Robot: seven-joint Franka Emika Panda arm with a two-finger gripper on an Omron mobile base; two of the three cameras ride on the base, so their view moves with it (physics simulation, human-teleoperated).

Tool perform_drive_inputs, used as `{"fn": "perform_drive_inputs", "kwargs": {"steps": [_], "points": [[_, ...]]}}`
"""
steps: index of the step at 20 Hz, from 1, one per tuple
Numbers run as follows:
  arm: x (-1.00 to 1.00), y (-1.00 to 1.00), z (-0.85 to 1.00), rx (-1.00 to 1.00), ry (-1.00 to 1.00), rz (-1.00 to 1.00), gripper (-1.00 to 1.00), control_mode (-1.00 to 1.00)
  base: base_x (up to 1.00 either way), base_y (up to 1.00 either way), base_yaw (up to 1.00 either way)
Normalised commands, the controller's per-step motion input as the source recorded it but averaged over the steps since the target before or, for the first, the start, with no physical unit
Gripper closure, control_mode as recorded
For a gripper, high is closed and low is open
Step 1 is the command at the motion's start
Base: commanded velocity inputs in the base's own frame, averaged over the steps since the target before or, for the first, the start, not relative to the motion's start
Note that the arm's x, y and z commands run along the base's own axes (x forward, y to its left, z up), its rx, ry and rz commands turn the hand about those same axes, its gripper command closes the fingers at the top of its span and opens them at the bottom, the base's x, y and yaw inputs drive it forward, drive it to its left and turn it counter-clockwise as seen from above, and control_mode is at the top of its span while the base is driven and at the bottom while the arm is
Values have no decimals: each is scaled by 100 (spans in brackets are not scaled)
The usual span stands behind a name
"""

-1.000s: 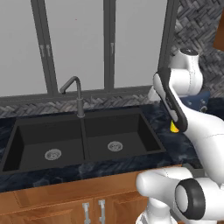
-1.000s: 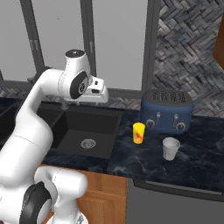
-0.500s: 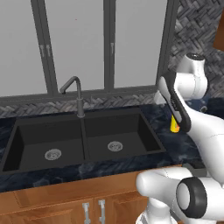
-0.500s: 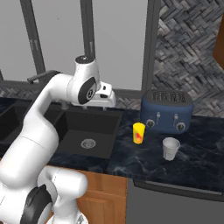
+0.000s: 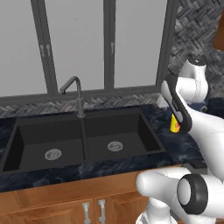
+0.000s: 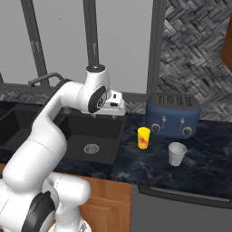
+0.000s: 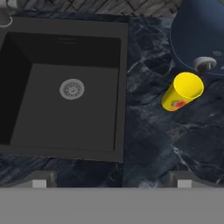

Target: Place the glass cup in the left basin and the cup in the right basin of the sink.

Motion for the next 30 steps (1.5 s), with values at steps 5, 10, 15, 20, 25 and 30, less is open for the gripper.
{"fn": "perform_drive_inputs", "kwargs": {"steps": [5, 10, 15, 20, 25, 30], "points": [[19, -12, -25, 0, 3, 0, -100, -100, 0, 0, 0], [22, -14, -26, 0, 4, 0, -100, -100, 0, 0, 0], [13, -17, -23, 0, 1, 0, -100, -100, 0, 0, 0], [8, -18, -14, 0, 0, 0, -100, -100, 0, 0, 0], [7, -18, -19, 0, 0, 0, -100, -100, 0, 0, 0], [9, -17, -23, 0, 0, 0, -100, -100, 0, 0, 0]]}}
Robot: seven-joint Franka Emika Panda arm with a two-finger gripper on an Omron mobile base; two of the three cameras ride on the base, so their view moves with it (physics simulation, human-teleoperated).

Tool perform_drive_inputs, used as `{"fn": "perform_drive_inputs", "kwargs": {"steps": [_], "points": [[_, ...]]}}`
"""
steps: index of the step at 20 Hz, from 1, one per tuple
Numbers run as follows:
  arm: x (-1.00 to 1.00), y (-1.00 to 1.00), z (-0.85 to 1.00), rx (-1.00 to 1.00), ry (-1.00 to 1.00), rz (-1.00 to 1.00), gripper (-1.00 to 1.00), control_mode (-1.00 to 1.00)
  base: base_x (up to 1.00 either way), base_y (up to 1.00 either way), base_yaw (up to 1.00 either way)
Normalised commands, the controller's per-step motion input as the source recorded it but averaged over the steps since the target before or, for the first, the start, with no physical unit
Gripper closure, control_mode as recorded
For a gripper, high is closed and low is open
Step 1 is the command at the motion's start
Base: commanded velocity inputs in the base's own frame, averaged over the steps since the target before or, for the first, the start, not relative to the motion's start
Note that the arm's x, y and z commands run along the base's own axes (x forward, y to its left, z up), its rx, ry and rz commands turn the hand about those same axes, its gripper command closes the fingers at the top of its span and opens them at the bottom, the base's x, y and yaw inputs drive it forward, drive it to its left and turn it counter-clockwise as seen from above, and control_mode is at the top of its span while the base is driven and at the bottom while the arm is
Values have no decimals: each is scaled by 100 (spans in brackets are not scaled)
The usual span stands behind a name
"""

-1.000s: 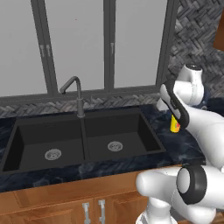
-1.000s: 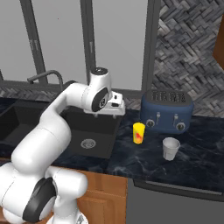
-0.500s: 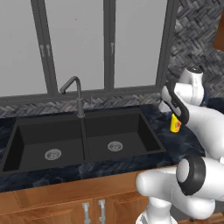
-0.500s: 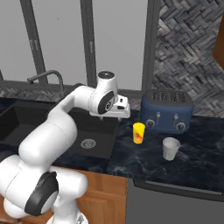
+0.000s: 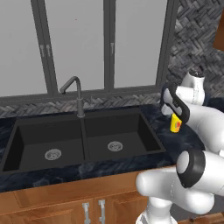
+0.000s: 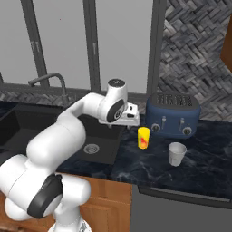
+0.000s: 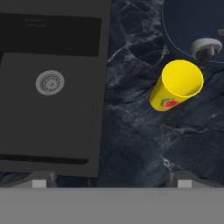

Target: Place the glass cup in the left basin and the cup in the right basin of the sink.

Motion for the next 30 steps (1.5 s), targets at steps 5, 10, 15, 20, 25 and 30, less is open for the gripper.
{"fn": "perform_drive_inputs", "kwargs": {"steps": [5, 10, 15, 20, 25, 30], "points": [[17, -17, -25, 0, 1, 0, -100, -100, 0, 0, 0], [22, -16, -21, 0, 1, 0, -100, -100, 0, 0, 0], [26, -18, -13, 0, 1, 0, -100, -100, 0, 0, 0], [30, -17, -12, 0, 2, 0, -100, -100, 0, 0, 0], [28, -15, -16, 0, 2, 0, -100, -100, 0, 0, 0], [29, -12, -20, 1, 3, 0, -100, -100, 0, 0, 0]]}}
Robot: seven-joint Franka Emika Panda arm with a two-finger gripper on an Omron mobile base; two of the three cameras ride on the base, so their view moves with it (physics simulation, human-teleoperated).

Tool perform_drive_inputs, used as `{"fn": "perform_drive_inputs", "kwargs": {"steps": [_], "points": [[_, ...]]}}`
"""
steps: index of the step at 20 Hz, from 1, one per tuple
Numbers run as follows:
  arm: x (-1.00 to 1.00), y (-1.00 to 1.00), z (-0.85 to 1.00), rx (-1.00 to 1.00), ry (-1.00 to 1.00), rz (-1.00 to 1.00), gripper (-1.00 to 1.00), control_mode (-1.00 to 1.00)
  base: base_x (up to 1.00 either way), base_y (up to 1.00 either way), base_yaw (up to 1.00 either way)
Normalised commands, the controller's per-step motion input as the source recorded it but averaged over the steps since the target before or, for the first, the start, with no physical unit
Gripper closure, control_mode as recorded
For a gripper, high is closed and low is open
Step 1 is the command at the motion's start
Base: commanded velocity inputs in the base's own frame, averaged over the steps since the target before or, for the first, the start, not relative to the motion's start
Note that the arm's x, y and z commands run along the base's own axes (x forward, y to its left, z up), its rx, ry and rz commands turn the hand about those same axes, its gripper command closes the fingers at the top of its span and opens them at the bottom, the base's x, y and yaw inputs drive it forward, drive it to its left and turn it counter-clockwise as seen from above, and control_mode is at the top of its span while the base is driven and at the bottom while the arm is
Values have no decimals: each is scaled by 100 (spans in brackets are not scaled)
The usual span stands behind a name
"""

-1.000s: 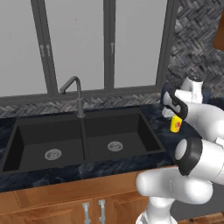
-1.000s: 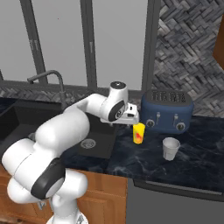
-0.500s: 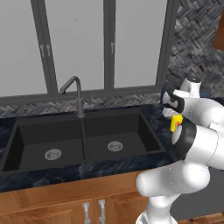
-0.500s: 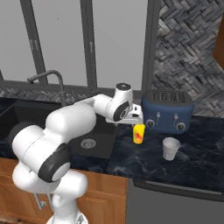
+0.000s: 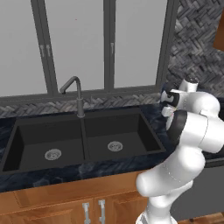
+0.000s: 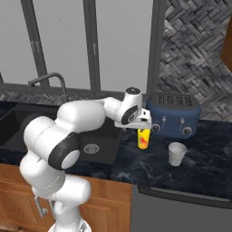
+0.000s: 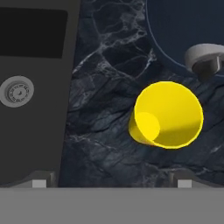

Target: Place the glass cup in the left basin and the cup in the right basin of the sink.

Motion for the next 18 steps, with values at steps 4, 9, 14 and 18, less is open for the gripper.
{"fn": "perform_drive_inputs", "kwargs": {"steps": [4, 9, 14, 18], "points": [[30, -10, -22, 2, 3, 0, -100, -100, 0, 0, 0], [29, -10, -20, 2, 3, 0, -100, -100, 0, 0, 0], [24, -7, -19, 2, 2, 0, -100, -100, 0, 0, 0], [21, -6, -20, 3, 1, 0, -100, -100, 0, 0, 0]]}}
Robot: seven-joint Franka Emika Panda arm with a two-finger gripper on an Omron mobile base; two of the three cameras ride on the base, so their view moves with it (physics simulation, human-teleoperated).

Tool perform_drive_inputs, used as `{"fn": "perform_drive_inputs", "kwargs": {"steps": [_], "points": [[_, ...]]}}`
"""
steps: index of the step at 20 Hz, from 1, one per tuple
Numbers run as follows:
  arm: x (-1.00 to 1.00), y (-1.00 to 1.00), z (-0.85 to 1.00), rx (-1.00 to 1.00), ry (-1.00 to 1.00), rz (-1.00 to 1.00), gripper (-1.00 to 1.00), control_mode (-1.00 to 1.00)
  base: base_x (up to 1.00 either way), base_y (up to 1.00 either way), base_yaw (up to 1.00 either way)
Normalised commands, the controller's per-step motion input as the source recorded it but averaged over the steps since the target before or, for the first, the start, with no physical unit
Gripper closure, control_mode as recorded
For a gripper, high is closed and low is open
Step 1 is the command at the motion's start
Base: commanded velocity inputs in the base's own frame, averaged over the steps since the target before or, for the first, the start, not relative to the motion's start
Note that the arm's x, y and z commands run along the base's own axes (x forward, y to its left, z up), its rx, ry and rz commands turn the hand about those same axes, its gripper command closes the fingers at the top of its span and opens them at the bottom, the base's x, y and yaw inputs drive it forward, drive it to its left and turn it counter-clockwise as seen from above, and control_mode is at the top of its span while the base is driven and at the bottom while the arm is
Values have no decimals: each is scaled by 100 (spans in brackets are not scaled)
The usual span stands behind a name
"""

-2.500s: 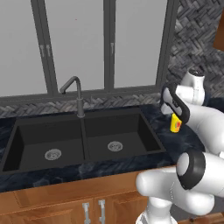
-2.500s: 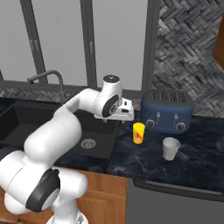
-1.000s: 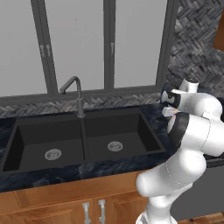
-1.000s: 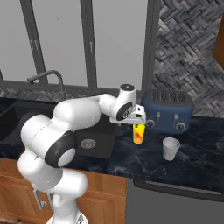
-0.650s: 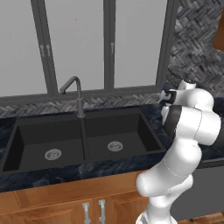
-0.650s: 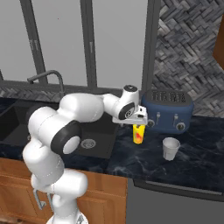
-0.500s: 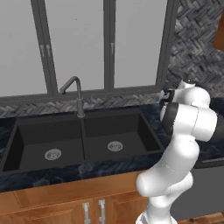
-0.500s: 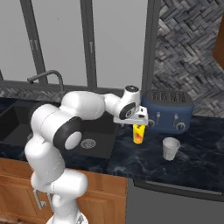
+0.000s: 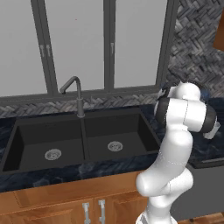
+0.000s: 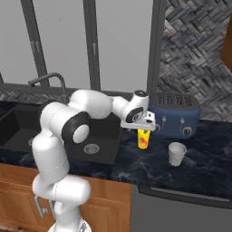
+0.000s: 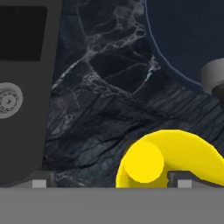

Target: Place the glass cup in the left basin and the cup in the right basin of the sink.

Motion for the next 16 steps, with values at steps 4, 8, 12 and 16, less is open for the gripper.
{"fn": "perform_drive_inputs", "kwargs": {"steps": [4, 8, 12, 16], "points": [[19, -5, -18, 2, 1, 0, -100, -100, 0, 0, 0], [17, -4, -15, 1, 0, 0, -100, -100, 0, 0, 0], [15, -1, -11, 1, 0, 0, -100, -100, 0, 0, 0], [17, 0, -26, 3, 2, 0, 100, -100, 0, 0, 0]]}}
